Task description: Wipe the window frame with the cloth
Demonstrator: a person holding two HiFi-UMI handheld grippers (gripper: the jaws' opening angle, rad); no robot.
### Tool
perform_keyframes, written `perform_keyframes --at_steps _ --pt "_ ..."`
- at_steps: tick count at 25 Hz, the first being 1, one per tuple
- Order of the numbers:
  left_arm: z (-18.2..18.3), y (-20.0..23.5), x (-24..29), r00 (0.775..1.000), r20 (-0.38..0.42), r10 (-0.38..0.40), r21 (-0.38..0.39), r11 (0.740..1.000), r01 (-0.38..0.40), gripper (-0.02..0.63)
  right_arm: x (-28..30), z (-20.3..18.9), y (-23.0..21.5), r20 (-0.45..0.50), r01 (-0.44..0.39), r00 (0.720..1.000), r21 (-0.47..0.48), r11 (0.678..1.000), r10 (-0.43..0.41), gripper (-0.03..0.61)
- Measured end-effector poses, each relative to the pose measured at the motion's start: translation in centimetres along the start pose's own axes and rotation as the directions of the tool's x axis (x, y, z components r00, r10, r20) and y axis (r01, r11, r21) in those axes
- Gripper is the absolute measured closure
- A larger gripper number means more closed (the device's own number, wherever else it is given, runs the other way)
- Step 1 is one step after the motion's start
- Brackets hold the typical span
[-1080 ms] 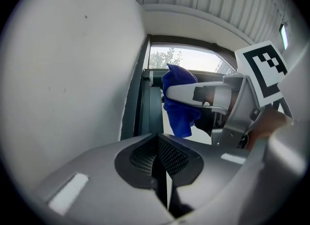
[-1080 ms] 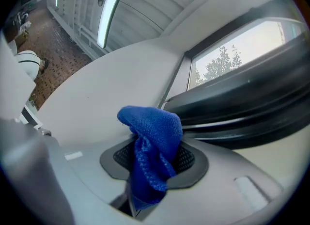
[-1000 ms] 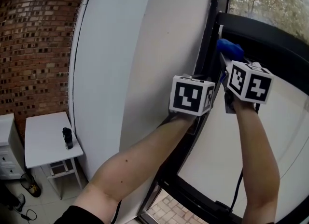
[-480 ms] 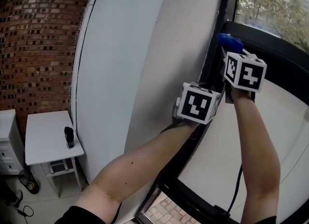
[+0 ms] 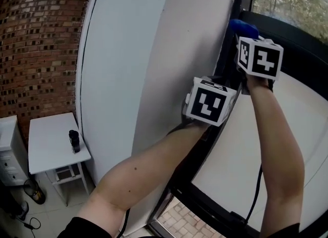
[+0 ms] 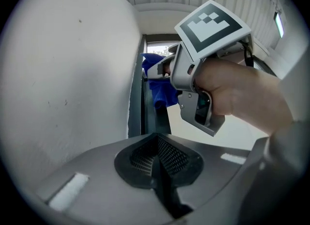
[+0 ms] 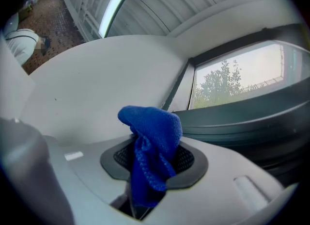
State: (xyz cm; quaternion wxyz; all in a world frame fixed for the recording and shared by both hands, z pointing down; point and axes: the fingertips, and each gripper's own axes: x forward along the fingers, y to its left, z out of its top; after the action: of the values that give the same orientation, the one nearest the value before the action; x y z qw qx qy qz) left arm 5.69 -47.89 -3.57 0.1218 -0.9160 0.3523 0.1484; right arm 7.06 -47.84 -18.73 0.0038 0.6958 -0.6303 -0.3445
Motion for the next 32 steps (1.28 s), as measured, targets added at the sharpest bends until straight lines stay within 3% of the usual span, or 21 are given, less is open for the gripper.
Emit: perform_keyframes --at_steps 4,7,22,32 --pt "-1.3 0.0 0.0 1.0 -0.016 0.002 -0.004 1.0 -0.002 0.626 -0.4 0.4 -0.3 0.01 0.033 0.999 -0.069 0.997 -0.032 0.436" --pt "-2.1 -0.6 0.2 1.0 -0.029 -0.01 -0.007 1.0 0.01 0.624 -0.7 0.3 -1.1 0.003 0.039 0.999 -0.05 0.998 -0.039 0.436" --pt "0.0 -4.9 -0.6 0.992 0.018 -0.124 -0.047 0.991 0.125 0.626 -5.8 -0.4 -6.0 -0.025 0.161 0.986 -0.094 0.982 -0.164 0.437" --pt "0.6 -8.5 -0.2 0.973 0.023 -0.229 -0.077 0.97 0.23 0.626 -9.3 -1.0 -9.7 -0.048 0.217 0.974 -0.096 0.971 -0.222 0.437"
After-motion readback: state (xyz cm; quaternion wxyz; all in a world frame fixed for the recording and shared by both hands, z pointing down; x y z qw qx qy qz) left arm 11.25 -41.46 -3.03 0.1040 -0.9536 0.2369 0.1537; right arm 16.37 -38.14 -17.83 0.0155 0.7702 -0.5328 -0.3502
